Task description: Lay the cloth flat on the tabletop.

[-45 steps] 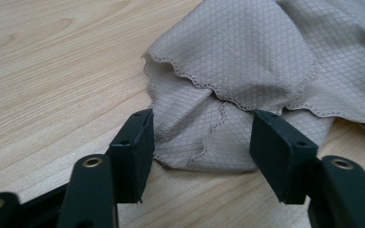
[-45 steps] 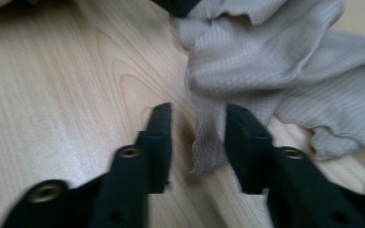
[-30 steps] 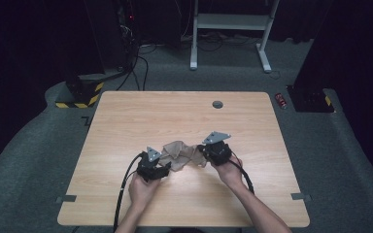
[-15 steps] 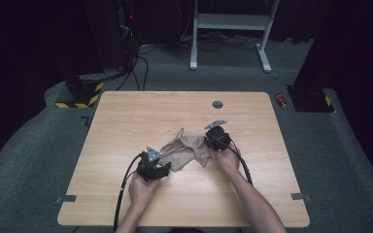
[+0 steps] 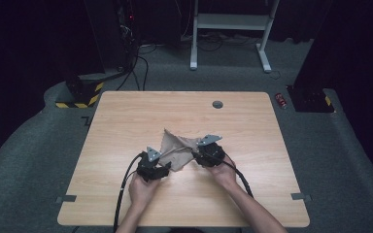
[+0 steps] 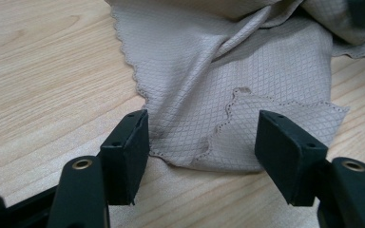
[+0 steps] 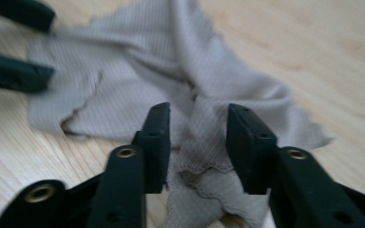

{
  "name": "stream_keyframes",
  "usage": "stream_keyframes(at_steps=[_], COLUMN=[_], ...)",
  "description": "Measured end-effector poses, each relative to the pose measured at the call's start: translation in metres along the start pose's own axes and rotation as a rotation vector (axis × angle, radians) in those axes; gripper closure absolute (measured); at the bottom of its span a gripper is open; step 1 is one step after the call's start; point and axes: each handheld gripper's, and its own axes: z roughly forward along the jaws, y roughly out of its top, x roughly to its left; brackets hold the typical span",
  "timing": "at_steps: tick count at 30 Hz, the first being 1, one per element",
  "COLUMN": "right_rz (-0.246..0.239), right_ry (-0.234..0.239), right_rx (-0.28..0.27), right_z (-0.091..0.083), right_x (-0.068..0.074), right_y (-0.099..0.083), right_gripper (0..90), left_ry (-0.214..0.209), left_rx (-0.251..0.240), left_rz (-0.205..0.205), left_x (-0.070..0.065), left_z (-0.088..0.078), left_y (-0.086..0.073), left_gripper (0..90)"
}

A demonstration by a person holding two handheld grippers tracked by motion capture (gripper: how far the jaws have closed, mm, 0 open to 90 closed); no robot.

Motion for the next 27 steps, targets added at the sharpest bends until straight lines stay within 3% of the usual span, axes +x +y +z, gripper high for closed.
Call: stream_keyframes(at_steps=[4, 9, 14, 17, 21, 24, 27], right_rz=[0.017, 0.013, 0.048, 0.099, 0.184, 0.176, 0.125], right_ry=[0.016, -0.014, -0.067, -0.101, -0.102, -0.071, -0.038], right_rx=[0.027, 0.014, 0.002, 0.01, 0.031, -0.022, -0.082], right_z=[0.008, -0.004, -0.01, -0.005, -0.001, -0.014, -0.031], right_x=[-0.007, -0.02, -0.041, -0.057, -0.072, -0.067, -0.052], right_y=[0.0, 0.009, 0.017, 0.018, 0.01, 0.005, 0.004], right_gripper=[85.9, 88.5, 88.7, 88.3, 78.1, 73.3, 70.8], left_ry=[0.0, 0.0, 0.002, 0.002, 0.003, 0.003, 0.003], left_rx=[0.0, 0.0, 0.0, 0.0, 0.0, -0.001, 0.0], left_rz=[0.0, 0.0, -0.002, -0.003, -0.004, -0.004, -0.005], left_x=[0.0, 0.0, 0.0, 0.0, 0.0, 0.0, 0.0], left_z=[0.0, 0.0, 0.0, 0.0, 0.0, 0.0, 0.0], left_y=[0.0, 0.0, 0.0, 0.0, 0.0, 0.0, 0.0], left_gripper=[36.4, 36.4, 36.3, 36.3, 36.3, 36.3, 36.3])
